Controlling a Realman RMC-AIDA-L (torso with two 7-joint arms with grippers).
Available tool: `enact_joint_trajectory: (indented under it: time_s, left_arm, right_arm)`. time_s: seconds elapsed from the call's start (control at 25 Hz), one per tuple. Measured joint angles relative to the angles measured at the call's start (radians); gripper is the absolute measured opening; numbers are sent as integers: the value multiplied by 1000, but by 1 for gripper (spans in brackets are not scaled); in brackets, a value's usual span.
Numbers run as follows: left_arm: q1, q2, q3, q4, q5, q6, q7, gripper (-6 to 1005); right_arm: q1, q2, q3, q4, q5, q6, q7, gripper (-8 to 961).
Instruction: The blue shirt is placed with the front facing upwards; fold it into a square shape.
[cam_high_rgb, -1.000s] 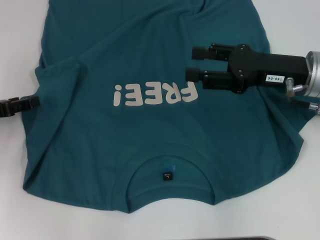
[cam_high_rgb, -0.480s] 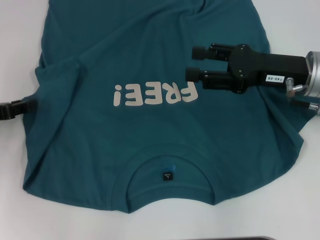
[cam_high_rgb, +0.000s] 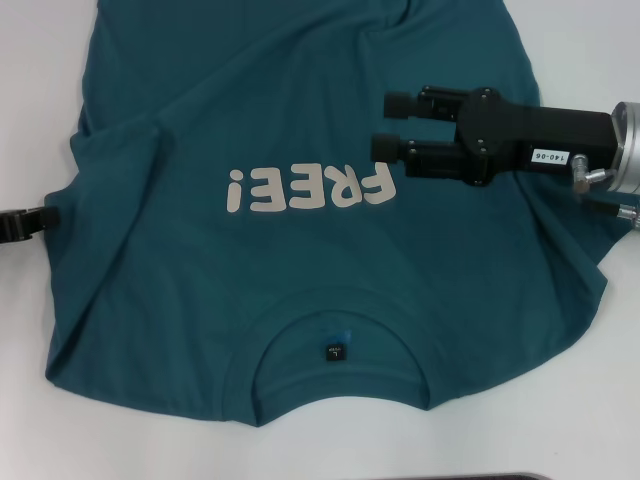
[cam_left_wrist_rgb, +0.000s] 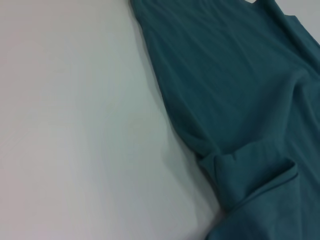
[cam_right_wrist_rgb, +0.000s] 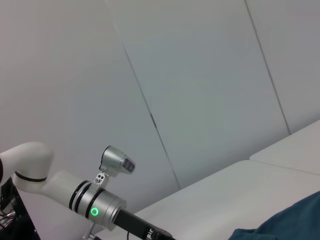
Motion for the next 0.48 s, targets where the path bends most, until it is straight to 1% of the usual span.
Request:
enact_joint_trajectory:
  time_s: [0.04,0.24,0.36,0.48]
  left_arm:
    - [-1,0,0,0,0,2,0,176]
    - [-7,0,0,-13,-14,45,7,76]
    - [-10,-2,-3,-32,-16,74,4,78]
    - [-12,-8,-9,-58,-21,113,2,79]
  right_arm:
    - [0,0,0,0,0,0,0,761]
    - [0,0,0,0,2,0,0,760]
    - [0,0,0,0,2,0,0,760]
    - [0,0,0,0,2,0,0,760]
